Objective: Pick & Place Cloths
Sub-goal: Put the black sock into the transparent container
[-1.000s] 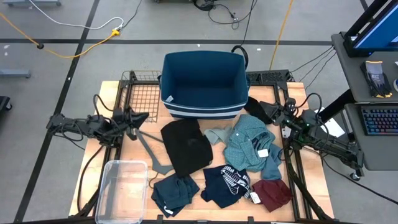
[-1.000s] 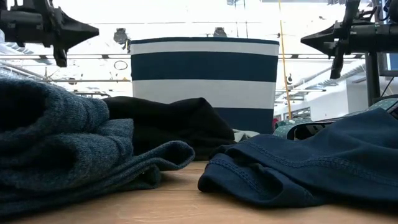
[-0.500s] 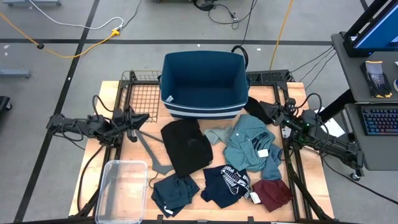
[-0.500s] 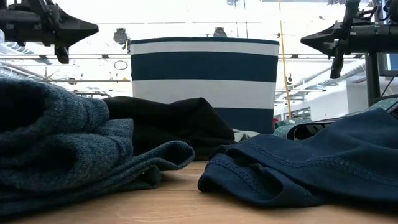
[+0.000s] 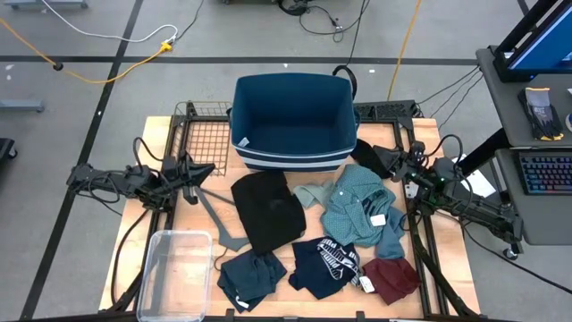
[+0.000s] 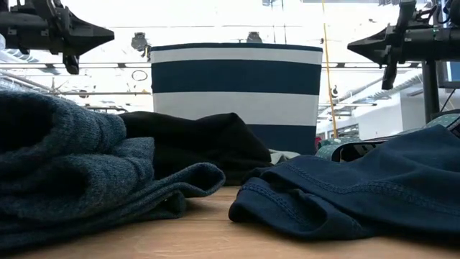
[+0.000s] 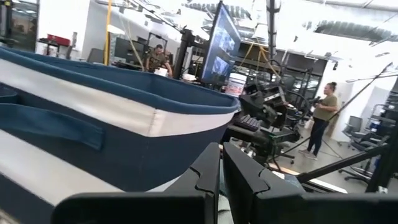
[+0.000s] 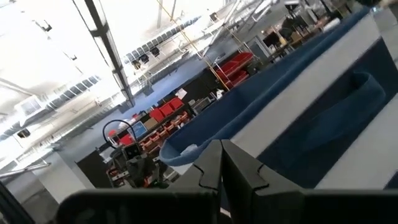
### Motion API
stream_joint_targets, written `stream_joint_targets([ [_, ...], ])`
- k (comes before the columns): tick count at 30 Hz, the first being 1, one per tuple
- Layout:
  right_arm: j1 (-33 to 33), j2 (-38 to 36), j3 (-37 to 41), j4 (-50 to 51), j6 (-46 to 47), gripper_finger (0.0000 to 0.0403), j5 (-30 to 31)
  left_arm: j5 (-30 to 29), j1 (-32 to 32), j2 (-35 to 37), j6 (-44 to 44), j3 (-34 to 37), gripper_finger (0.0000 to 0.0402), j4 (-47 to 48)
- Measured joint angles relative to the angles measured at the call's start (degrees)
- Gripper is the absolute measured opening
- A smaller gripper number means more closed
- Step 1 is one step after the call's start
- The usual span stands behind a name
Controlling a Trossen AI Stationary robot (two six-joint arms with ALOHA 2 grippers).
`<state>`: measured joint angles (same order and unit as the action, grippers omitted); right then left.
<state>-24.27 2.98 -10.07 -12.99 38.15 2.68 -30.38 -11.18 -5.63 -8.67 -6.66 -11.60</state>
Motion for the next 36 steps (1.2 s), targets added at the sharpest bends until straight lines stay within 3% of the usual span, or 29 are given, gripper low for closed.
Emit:
stream_joint_targets([
  [6,0.0,0.0,0.0,-11.8,-4.4,0.0002,-9.0,-1.1,0.0,0.0,0.0,0.0,0.0021,0.2],
  [9,0.0,0.1,-2.1,-12.1,-4.8,0.0001,-12.3,-1.2,0.0,0.0,0.0,0.0,0.0021,0.3],
  [17,0.0,8.1,-14.8,-3.4,-6.9,0.0001,-24.7,-2.9,0.0,0.0,-0.7,0.0,0.0021,0.3],
  [28,0.0,27.7,-34.6,10.9,-23.1,0.0,-41.8,-4.7,0.0,0.0,-2.3,0.0,0.0021,0.2],
  [33,0.3,33.3,-41.0,21.3,-30.0,0.0,-43.2,-4.7,0.0,0.0,-2.3,0.0,0.0021,0.2],
  [36,1.5,35.6,-45.4,32.6,-34.1,0.0,-40.0,-4.8,0.0,0.0,-2.3,0.0,0.0021,0.3],
])
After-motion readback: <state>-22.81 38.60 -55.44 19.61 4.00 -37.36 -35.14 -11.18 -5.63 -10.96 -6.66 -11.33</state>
